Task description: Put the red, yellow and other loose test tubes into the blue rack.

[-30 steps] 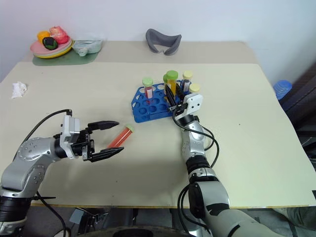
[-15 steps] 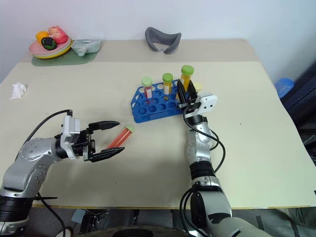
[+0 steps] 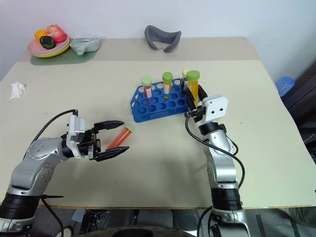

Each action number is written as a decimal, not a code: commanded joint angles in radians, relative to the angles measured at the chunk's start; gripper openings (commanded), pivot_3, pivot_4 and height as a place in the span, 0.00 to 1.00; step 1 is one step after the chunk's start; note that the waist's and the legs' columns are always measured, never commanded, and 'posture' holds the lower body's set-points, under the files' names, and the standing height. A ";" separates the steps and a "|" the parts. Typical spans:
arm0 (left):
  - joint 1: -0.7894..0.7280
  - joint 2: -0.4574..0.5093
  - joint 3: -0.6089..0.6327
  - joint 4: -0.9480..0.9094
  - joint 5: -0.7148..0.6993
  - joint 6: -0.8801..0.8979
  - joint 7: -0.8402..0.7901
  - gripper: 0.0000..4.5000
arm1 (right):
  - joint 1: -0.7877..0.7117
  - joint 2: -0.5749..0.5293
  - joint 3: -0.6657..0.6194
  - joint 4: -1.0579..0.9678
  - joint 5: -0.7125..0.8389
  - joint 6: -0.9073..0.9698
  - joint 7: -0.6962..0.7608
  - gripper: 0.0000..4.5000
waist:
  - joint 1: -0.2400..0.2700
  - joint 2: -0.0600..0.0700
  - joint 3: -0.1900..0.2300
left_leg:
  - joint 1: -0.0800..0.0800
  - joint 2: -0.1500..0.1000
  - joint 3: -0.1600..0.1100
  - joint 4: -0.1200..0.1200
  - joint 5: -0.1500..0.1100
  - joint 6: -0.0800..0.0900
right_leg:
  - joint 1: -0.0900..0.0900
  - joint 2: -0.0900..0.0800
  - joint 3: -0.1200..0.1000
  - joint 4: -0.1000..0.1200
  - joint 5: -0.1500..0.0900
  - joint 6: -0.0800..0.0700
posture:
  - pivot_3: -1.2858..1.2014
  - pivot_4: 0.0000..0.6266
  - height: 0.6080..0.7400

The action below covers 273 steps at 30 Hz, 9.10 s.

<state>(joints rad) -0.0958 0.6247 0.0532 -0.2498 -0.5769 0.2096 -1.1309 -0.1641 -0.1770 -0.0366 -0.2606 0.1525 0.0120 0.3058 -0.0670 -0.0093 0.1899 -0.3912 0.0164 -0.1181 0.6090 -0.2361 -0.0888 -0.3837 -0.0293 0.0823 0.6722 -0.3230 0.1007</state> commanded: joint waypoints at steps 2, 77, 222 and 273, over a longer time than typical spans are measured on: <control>-0.023 -0.005 -0.002 0.010 0.003 -0.016 -0.012 1.00 | 0.063 -0.103 -0.013 -0.216 0.080 0.163 0.069 0.18 | 0.001 0.000 0.000 | 0.000 0.000 0.000 0.000 0.000 0.000 | 0.000 0.000 0.000 0.000 0.000 0.000 | 0.52 0.24 1.00; 0.088 -0.122 -0.048 -0.003 0.042 -0.098 0.074 1.00 | -0.566 -0.706 0.327 -0.004 0.499 1.602 0.104 0.98 | 0.024 -0.001 0.000 | -0.013 0.000 0.000 0.005 -0.001 0.003 | -0.009 0.000 -0.002 -0.005 0.001 0.001 | 0.52 0.24 1.00; 0.048 -0.079 -0.016 -0.063 0.005 0.002 0.095 1.00 | -0.263 0.031 -0.040 0.216 0.313 0.085 0.103 0.17 | 0.021 0.001 0.000 | -0.014 0.000 0.000 0.006 0.000 0.001 | -0.011 0.000 -0.002 0.001 0.002 0.002 | 0.52 0.24 1.00; 0.047 -0.102 0.080 -0.059 -0.039 -0.014 0.157 1.00 | -0.252 0.131 -0.050 0.574 0.131 -0.276 0.118 0.40 | -0.002 0.001 0.000 | -0.005 0.000 0.000 0.006 0.001 -0.001 | -0.006 0.001 0.000 0.007 0.002 0.001 | 0.52 0.24 1.00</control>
<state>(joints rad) -0.0433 0.5199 0.1128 -0.2802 -0.6017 0.2073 -0.9762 -0.4261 -0.0490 -0.0756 0.3271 0.2924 -0.2504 0.4429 -0.0687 -0.0083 0.1895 -0.3964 0.0163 -0.1180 0.6149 -0.2353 -0.0895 -0.3900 -0.0288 0.0821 0.6792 -0.3207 0.1021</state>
